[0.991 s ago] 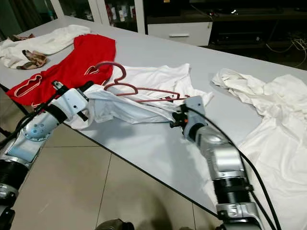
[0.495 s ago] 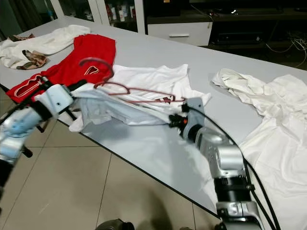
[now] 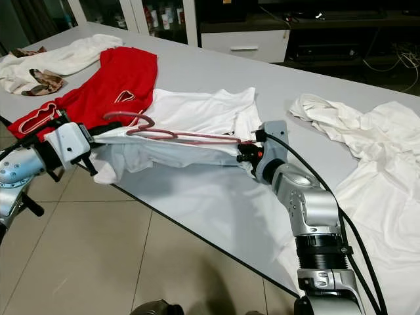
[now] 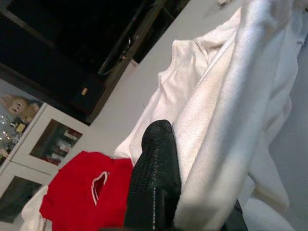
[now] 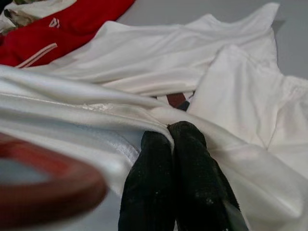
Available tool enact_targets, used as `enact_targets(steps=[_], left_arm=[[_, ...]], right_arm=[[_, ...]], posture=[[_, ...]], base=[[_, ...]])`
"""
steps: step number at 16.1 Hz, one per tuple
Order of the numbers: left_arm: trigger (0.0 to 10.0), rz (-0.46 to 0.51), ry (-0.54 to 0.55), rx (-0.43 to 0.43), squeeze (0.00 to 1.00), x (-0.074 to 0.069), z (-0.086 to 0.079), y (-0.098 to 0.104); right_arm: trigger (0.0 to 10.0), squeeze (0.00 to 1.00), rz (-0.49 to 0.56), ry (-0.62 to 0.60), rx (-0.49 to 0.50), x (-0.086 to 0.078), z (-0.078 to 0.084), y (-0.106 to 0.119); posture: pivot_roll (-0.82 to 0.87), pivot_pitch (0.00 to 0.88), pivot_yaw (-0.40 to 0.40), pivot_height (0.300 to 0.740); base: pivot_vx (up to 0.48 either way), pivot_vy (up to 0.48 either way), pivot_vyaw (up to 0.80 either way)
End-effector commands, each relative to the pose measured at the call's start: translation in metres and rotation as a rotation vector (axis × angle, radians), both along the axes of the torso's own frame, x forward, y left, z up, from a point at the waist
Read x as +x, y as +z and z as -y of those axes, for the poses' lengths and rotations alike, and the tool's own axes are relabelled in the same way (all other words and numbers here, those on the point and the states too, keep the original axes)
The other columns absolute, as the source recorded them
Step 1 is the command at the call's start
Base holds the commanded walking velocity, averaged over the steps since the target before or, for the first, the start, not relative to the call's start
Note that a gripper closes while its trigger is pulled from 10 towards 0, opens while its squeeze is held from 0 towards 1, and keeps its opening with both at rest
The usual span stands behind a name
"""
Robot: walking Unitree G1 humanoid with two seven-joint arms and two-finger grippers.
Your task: Hang hanger
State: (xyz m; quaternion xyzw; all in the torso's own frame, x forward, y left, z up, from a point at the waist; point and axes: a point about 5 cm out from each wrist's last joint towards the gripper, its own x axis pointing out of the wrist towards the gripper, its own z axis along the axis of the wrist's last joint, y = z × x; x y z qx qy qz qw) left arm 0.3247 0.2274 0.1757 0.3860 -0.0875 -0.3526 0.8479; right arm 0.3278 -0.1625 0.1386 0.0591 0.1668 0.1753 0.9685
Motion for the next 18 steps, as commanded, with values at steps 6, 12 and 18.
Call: enact_targets(steps=[6,12,18], left_arm=[[0.0,-0.095,0.095,0.112,0.0,0.006,-0.022,-0.004],[0.0,-0.125,0.094,0.128,0.0,0.007,-0.028,0.002],[0.0,-0.268,0.024,0.186,0.0,-0.001,-0.027,-0.01]], right_arm=[[10.0,0.0,0.132,-0.07,-0.042,0.01,0.009,0.028],[10.0,0.0,0.165,-0.058,-0.21,0.012,0.004,0.021],[10.0,0.0,0.29,-0.117,-0.241,0.022,0.003,0.045]], posture=[[-0.07,0.0,0.108,0.736],[-0.06,0.0,0.102,0.736],[-0.06,0.0,0.106,0.736]], base=[[0.0,0.0,0.0],[0.0,0.0,0.0],[0.0,0.0,0.0]])
